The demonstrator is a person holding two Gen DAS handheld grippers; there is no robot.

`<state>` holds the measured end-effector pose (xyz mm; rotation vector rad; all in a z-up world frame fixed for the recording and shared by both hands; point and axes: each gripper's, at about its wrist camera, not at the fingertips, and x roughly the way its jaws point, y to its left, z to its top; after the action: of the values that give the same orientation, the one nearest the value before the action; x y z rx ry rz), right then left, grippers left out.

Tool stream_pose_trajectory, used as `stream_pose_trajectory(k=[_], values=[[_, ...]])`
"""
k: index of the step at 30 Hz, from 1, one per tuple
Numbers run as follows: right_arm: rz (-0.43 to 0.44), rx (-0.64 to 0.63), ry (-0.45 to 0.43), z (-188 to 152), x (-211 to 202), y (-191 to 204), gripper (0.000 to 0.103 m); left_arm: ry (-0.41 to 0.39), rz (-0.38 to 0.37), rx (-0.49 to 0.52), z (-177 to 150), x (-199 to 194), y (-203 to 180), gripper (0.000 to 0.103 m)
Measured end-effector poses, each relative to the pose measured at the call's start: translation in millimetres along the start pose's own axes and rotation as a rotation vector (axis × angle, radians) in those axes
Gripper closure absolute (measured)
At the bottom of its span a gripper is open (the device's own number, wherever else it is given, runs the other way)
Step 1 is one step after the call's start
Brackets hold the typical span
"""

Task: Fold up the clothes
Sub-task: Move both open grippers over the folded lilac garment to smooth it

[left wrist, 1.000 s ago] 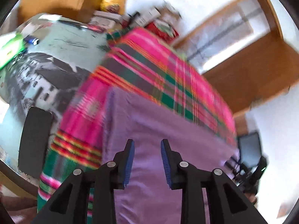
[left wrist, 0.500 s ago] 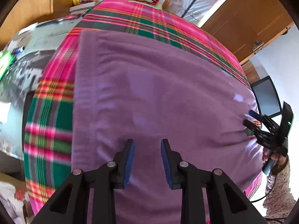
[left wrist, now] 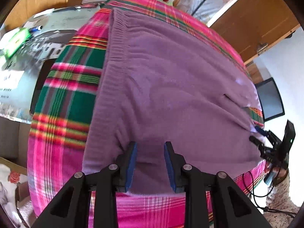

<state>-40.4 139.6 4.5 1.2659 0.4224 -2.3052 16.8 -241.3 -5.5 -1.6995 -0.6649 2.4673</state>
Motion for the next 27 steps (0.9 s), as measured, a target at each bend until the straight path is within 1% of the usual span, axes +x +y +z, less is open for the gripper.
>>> stream_pose_trajectory(k=[3,5,7,10,12,15,19,22,23,24,25,27], values=[[0.028,0.007,-0.044,-11,-14,6,0.03,-0.022,-0.005,-0.024,-7,-5,4,0.073],[0.073,-0.04,-0.059,-23,-21,16,0.031,-0.033,-0.008,-0.055,-12,-9,6,0.073],[0.118,-0.088,-0.075,-34,-28,27,0.03,-0.027,0.008,-0.095,-18,-13,11,0.073],[0.156,-0.175,-0.073,-48,-29,45,0.031,-0.041,0.016,-0.149,-26,-18,19,0.073],[0.183,-0.228,-0.073,-56,-28,56,0.031,-0.056,-0.006,-0.191,-33,-24,26,0.073],[0.21,-0.278,-0.086,-58,-29,68,0.031,-0.072,-0.052,-0.251,-36,-24,33,0.071],[0.219,-0.328,-0.1,-55,-24,82,0.031,-0.053,-0.09,-0.325,-39,-20,45,0.071],[0.228,-0.348,-0.121,-48,-18,91,0.031,-0.076,-0.107,-0.365,-38,-27,47,0.071],[0.235,-0.351,-0.129,-45,-16,95,0.033,-0.089,-0.109,-0.381,-38,-32,49,0.071],[0.241,-0.352,-0.131,-42,-12,100,0.04,-0.098,-0.113,-0.393,-39,-34,50,0.07],[0.245,-0.359,-0.13,-41,-9,104,0.044,-0.106,-0.118,-0.405,-39,-36,52,0.07],[0.24,-0.391,-0.137,-46,-6,115,0.059,-0.129,-0.131,-0.433,-42,-38,55,0.07]])
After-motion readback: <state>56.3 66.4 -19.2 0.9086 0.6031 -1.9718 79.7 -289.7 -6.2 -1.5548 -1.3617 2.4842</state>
